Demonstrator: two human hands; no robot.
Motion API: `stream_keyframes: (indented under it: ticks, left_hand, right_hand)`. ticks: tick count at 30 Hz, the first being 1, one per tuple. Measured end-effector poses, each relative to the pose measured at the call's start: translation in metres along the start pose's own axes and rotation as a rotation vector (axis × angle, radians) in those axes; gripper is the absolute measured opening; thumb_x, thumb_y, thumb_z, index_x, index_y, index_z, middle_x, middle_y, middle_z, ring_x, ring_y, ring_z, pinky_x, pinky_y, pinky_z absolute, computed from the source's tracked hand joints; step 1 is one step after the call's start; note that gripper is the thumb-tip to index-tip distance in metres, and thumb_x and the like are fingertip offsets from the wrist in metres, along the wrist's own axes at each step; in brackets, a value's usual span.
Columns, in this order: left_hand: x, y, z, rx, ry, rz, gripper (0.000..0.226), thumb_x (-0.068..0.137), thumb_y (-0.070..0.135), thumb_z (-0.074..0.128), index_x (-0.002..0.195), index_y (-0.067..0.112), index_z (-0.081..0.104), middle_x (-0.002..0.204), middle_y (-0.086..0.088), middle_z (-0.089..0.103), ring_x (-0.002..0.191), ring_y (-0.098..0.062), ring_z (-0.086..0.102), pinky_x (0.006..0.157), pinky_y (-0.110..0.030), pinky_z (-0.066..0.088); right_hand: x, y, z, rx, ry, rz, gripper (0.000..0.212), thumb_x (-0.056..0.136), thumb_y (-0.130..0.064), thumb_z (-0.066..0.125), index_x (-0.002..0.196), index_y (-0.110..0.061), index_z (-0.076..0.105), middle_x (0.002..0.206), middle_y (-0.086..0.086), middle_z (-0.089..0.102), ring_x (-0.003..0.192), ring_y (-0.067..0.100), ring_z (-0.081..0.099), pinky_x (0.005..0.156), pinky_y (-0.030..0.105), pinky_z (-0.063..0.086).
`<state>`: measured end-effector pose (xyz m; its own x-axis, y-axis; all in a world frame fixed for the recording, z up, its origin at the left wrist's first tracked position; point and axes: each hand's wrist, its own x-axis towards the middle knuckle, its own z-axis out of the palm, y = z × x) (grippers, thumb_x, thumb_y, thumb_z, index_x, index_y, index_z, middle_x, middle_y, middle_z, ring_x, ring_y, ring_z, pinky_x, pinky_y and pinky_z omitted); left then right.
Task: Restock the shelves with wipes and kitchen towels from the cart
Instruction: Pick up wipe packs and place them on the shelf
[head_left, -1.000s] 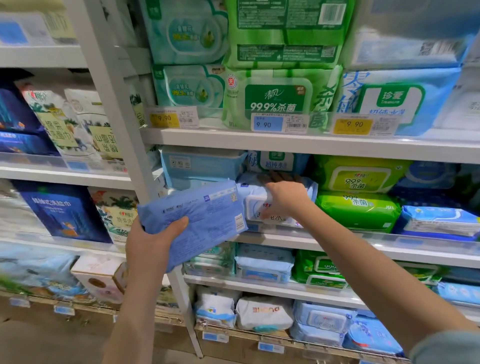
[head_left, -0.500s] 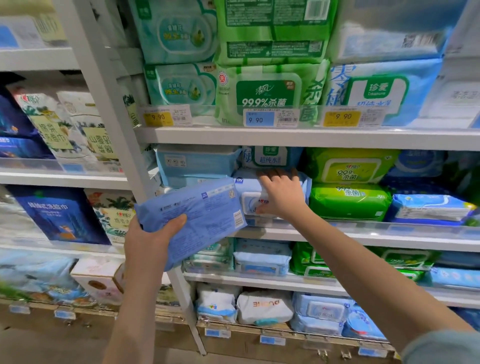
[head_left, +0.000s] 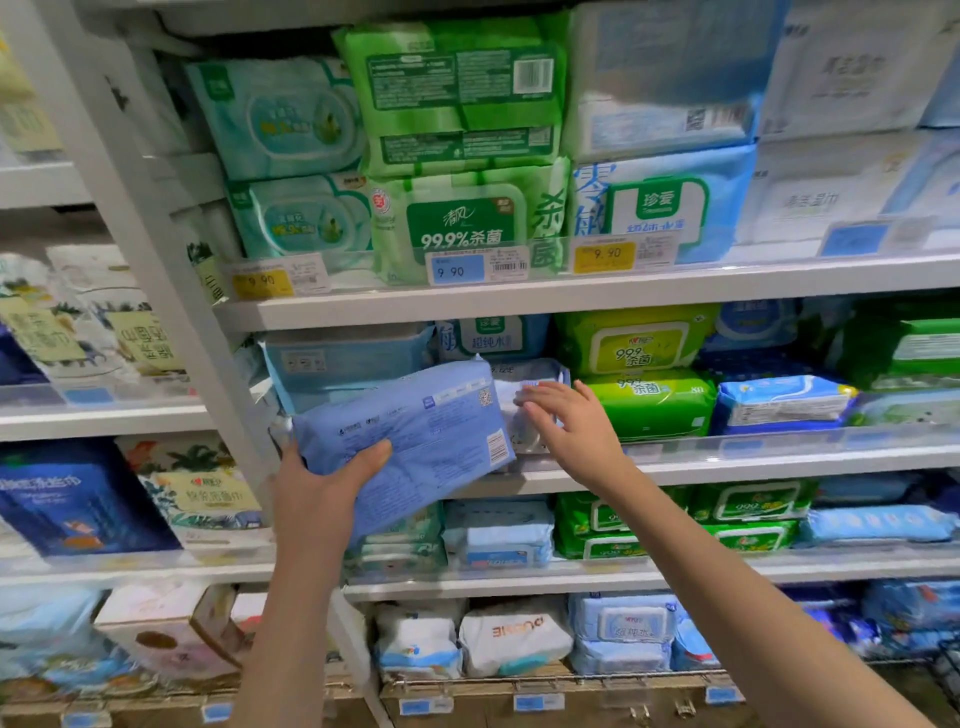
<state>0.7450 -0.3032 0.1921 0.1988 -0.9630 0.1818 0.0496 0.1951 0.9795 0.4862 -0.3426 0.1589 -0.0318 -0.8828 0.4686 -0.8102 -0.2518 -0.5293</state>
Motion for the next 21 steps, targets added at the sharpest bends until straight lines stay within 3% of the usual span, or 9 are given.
stream_keyframes:
  ticks: [2,4,8,13,18,21]
  left_hand:
    - [0.002,0.001,0.01,-0.014,-0.043,0.011,0.067,0.057,0.026,0.084,0.119,0.018,0.06,0.112,0.0,0.067,0.099,-0.021,0.066,0.085,-0.042,0.053]
    - [0.004,0.002,0.021,-0.01,-0.1,0.04,0.056,0.065,0.013,0.086,0.114,0.019,0.06,0.107,0.002,0.068,0.095,-0.017,0.066,0.081,-0.038,0.054]
    - [0.014,0.008,0.045,0.008,-0.204,0.121,0.046,0.071,0.003,0.079,0.106,0.024,0.059,0.099,0.009,0.067,0.083,0.0,0.067,0.066,-0.018,0.055]
    - [0.035,0.007,0.067,0.009,-0.316,0.14,0.054,0.07,-0.003,0.078,0.116,0.015,0.057,0.102,0.004,0.067,0.087,-0.006,0.066,0.066,-0.018,0.054]
    - [0.055,0.015,0.074,0.052,-0.41,0.142,0.06,0.072,-0.005,0.076,0.123,0.017,0.053,0.099,0.01,0.063,0.074,0.009,0.064,0.061,-0.009,0.05]
    - [0.062,0.015,0.073,0.067,-0.439,0.145,0.06,0.075,-0.01,0.071,0.116,0.029,0.049,0.097,0.011,0.061,0.07,0.011,0.063,0.059,-0.007,0.049]
  right_hand:
    - [-0.015,-0.016,-0.013,0.303,-0.035,0.057,0.048,0.09,-0.049,0.041,0.109,-0.016,0.071,0.113,-0.002,0.07,0.108,0.013,0.06,0.1,0.034,0.04]
    - [-0.022,-0.021,-0.017,0.558,-0.116,0.147,0.04,0.084,-0.05,0.057,0.113,-0.024,0.065,0.112,-0.007,0.069,0.104,0.009,0.062,0.088,0.028,0.048]
    - [-0.02,-0.012,-0.023,0.771,-0.085,0.234,0.067,0.064,-0.046,0.079,0.123,-0.035,0.05,0.121,-0.002,0.063,0.109,0.016,0.062,0.09,0.036,0.053]
    - [-0.016,-0.01,-0.036,0.772,0.039,0.226,0.056,0.077,-0.013,0.079,0.124,-0.026,0.052,0.116,-0.001,0.067,0.105,0.016,0.065,0.089,0.039,0.055]
    - [-0.016,-0.014,-0.034,0.784,0.15,0.254,0.048,0.08,-0.009,0.075,0.123,-0.015,0.056,0.109,-0.002,0.069,0.098,0.015,0.066,0.077,0.025,0.056]
    - [-0.017,-0.019,-0.029,0.783,0.208,0.254,0.047,0.079,-0.008,0.076,0.122,-0.013,0.057,0.105,-0.004,0.069,0.094,0.012,0.067,0.075,0.023,0.056]
